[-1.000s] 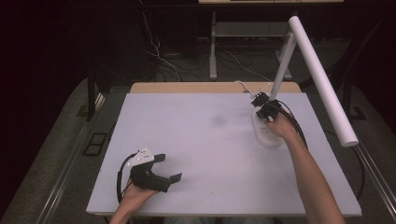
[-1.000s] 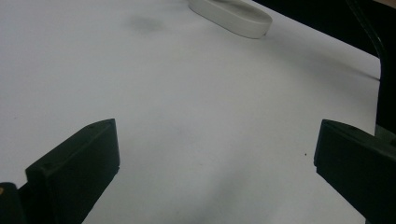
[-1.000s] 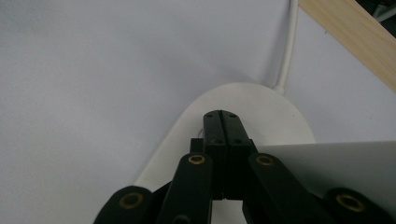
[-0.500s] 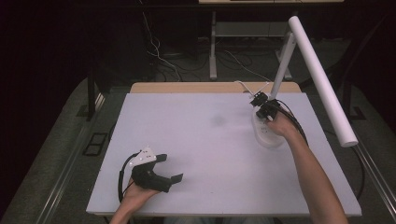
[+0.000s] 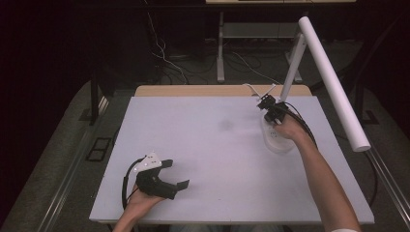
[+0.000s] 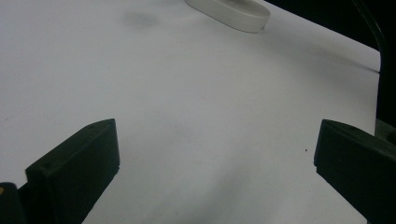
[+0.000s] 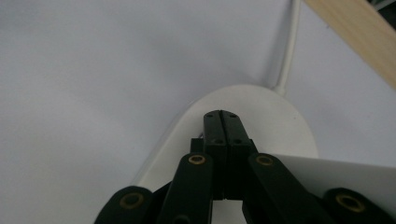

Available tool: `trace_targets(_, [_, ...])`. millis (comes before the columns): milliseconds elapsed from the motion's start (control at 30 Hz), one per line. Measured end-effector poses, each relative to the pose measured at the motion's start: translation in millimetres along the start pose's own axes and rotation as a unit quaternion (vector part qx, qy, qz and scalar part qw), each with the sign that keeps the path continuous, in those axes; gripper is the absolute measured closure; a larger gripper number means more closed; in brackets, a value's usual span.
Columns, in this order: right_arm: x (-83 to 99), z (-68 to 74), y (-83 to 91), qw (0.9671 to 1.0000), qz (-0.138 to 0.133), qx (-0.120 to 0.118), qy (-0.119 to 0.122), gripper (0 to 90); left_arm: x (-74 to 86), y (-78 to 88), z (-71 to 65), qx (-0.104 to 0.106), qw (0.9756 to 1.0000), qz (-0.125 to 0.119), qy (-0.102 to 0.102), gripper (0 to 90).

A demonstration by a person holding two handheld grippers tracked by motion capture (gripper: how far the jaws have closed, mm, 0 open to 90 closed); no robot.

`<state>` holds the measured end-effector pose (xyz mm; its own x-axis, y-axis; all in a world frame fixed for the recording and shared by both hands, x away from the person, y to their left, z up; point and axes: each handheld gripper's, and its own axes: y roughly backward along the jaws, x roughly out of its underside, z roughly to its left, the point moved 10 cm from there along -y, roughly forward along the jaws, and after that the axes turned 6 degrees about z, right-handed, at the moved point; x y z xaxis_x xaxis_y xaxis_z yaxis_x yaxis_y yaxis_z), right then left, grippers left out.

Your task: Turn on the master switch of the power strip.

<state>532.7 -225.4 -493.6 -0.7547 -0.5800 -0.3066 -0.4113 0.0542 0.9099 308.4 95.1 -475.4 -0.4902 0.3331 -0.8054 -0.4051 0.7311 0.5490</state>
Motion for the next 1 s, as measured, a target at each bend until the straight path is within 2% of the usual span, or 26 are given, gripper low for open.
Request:
trace_targets(100, [-3.2, 0.6, -1.0, 1.0, -0.007, 0.002, -0.004, 90.0, 0.1, 0.7, -0.5, 0.0, 1.0, -0.001, 0.0, 0.0])
trace_targets(267, [-3.3, 1.2, -0.3, 0.9998, -0.004, 0.015, 0.008, 89.9, 0.3, 1.7, 1.9, -0.001, 1.0, -0.002, 0.005, 0.0])
trace_targets(400, [-6.8, 0.6, 2.7, 0.9997, -0.01, 0.02, 0.009, 89.8, -0.4, 2.4, 1.7, -0.002, 1.0, -0.005, 0.006, 0.0])
trace_targets(433, [-7.9, 1.3, 2.8, 0.9998, -0.012, 0.013, 0.01, 89.8, -0.4, 2.2, 1.8, -0.002, 1.0, -0.004, 0.006, 0.0])
trace_targets(700, [-11.0, 6.1, 6.2, 0.9998, -0.02, 0.01, 0.003, 89.6, -0.3, 0.6, 2.8, -0.001, 1.0, -0.005, 0.008, 0.0])
trace_targets(1000, [-17.4, 19.5, 24.8, 0.9989, -0.047, -0.002, -0.002, 89.4, -0.2, 0.9, 1.9, -0.001, 1.0, -0.003, 0.007, 0.0])
